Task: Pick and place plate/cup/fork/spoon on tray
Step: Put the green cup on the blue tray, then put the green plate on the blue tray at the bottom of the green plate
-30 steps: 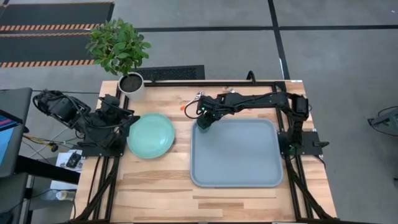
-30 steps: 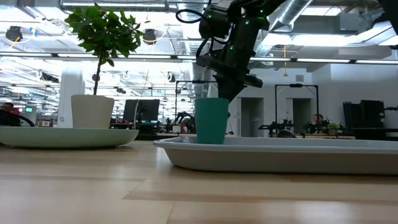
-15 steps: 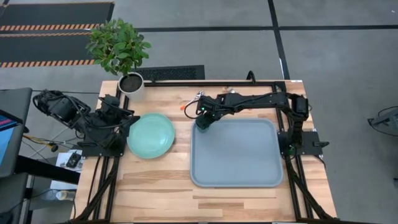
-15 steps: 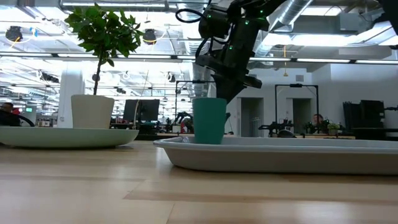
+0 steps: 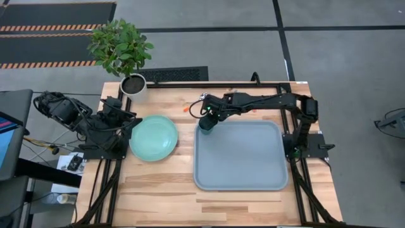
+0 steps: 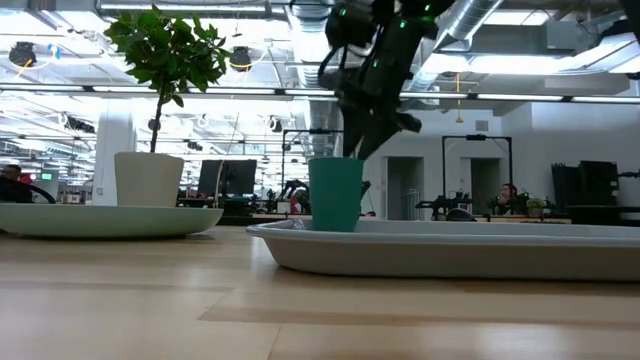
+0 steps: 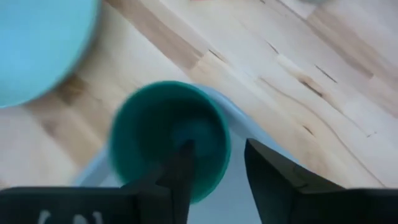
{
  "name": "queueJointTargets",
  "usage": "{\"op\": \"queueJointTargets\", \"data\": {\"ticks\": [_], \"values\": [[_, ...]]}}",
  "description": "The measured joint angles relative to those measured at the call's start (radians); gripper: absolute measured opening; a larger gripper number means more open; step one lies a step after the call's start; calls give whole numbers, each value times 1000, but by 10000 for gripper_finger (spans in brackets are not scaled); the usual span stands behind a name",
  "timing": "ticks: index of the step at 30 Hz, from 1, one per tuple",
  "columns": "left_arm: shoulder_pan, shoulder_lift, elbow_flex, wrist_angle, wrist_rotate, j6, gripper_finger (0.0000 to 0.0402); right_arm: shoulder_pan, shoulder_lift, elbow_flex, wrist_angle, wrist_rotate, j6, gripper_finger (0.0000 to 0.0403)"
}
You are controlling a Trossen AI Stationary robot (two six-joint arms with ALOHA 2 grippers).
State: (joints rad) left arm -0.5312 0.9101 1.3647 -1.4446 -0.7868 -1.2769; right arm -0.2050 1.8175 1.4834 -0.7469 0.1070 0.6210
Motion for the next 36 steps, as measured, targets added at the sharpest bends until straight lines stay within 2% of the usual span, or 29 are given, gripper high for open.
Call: {"op": "queueJointTargets", "data": {"ticks": [6, 10, 15, 17, 21, 24, 26, 36], "values": [[1, 7, -53, -19, 39, -59, 205, 0, -109, 0, -2, -22, 1, 198], [1, 26, -147, 21, 128, -119, 208, 6, -193, 0, -8, -31, 10, 205], [-1, 71, -292, 37, 290, -258, 208, 17, -289, 1, -11, -30, 22, 199], [-14, 91, -355, 100, 368, -217, 208, 16, -314, 1, -21, -30, 22, 196], [-73, 151, -478, 334, 516, 9, 208, 16, -337, 1, -48, -29, 10, 192], [-121, 215, -540, 491, 529, 122, 208, 16, -340, 1, -66, -29, 10, 192], [-145, 262, -561, 532, 525, 169, 208, 17, -340, 1, -62, -29, 9, 192], [-201, 486, -566, 514, 380, 296, 208, 22, -341, 1, -63, -29, -2, 184]]}}
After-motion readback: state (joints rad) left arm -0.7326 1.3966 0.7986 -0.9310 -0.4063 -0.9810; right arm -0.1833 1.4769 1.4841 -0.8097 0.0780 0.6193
